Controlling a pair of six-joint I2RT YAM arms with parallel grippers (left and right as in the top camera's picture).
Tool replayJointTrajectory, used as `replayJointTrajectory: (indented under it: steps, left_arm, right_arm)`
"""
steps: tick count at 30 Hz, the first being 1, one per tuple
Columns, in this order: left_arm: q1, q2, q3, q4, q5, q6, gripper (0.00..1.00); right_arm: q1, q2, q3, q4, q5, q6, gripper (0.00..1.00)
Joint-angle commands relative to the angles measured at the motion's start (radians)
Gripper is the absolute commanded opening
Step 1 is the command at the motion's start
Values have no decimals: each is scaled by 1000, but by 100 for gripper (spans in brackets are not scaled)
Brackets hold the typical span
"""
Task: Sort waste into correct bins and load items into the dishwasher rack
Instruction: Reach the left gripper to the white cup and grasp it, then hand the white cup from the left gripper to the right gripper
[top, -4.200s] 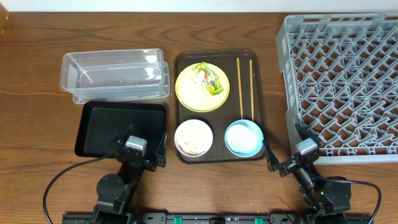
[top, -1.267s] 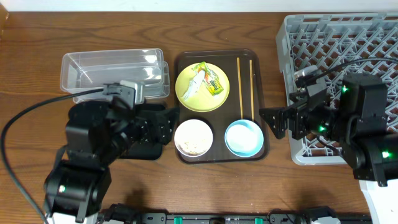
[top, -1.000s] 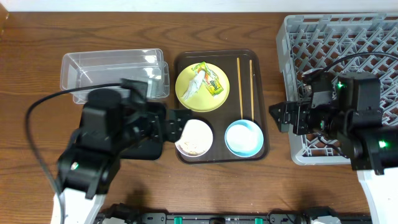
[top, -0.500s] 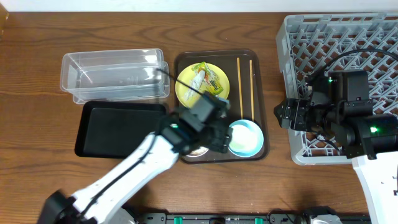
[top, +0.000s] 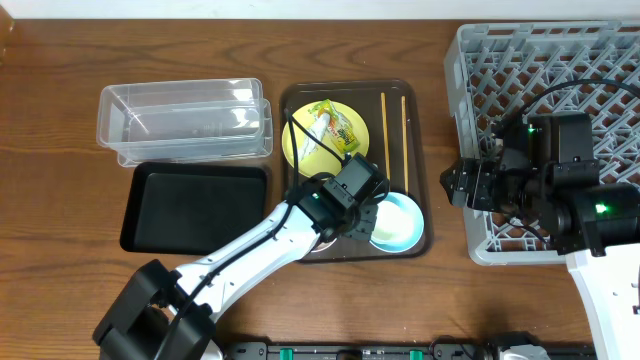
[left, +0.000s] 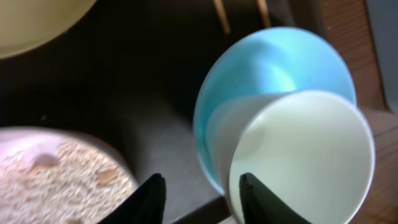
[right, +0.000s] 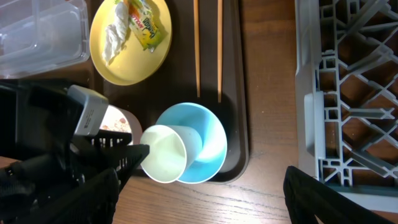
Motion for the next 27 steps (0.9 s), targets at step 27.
replayJointTrajectory:
  steps: [27]
  left_arm:
    - [218,-304,53,17,479,-12,6]
  right_arm:
    - [-13,-4,17,6,-142,-117,80]
